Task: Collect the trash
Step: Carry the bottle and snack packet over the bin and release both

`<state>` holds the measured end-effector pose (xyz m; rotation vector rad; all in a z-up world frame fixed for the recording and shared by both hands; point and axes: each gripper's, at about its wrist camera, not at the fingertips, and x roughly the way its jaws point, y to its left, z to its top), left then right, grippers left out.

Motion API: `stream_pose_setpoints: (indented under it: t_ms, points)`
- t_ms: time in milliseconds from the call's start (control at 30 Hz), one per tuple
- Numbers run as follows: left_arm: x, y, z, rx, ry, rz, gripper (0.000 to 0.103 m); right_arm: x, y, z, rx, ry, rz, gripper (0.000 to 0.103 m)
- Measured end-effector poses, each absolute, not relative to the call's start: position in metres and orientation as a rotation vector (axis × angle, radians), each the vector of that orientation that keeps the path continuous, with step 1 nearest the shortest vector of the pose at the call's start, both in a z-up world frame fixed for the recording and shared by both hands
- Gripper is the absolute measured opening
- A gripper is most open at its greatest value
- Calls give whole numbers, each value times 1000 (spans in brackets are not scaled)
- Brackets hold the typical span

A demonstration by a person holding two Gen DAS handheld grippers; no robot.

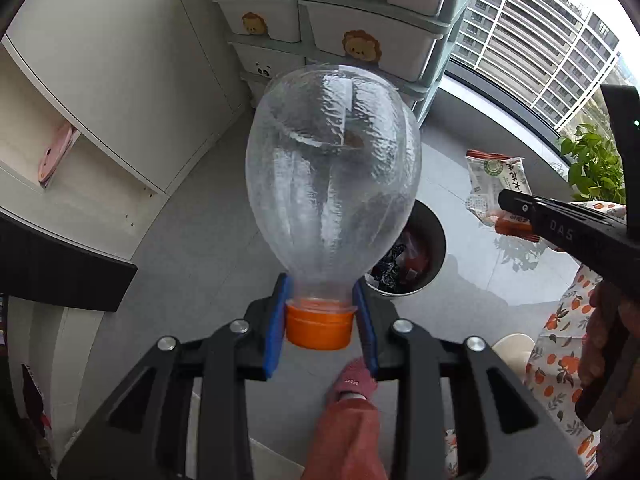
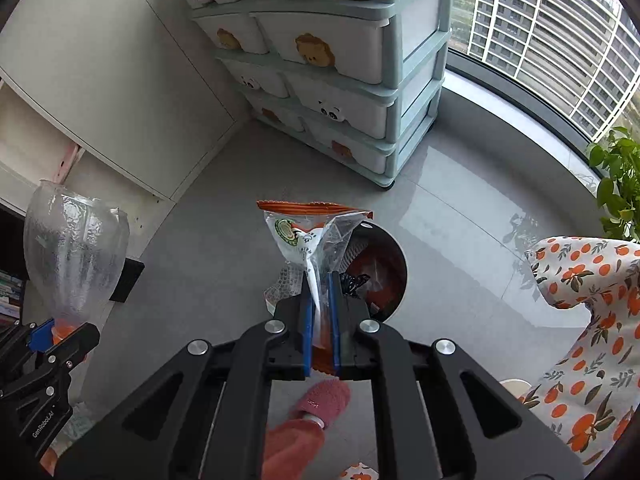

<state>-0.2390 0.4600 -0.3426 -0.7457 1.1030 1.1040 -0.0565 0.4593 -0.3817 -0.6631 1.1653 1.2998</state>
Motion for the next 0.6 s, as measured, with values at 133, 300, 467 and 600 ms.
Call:
stream_pose_setpoints:
  t_ms: [133, 300, 467, 600]
  points:
    - [-246, 477, -377, -785, 1105, 1101, 32, -62, 489, -433, -691, 1184, 1294, 7]
    - [-243, 488, -416, -804, 1126, 1079, 32, -70, 508, -490, -748, 1199, 1280, 7]
    - [-231, 499, -445, -800, 1152, 1057, 32, -72, 515, -535, -790, 1233, 1260, 11]
    - [-215, 506, -461, -787, 1169, 1041, 32, -65, 511, -545, -795, 1241, 1241, 21]
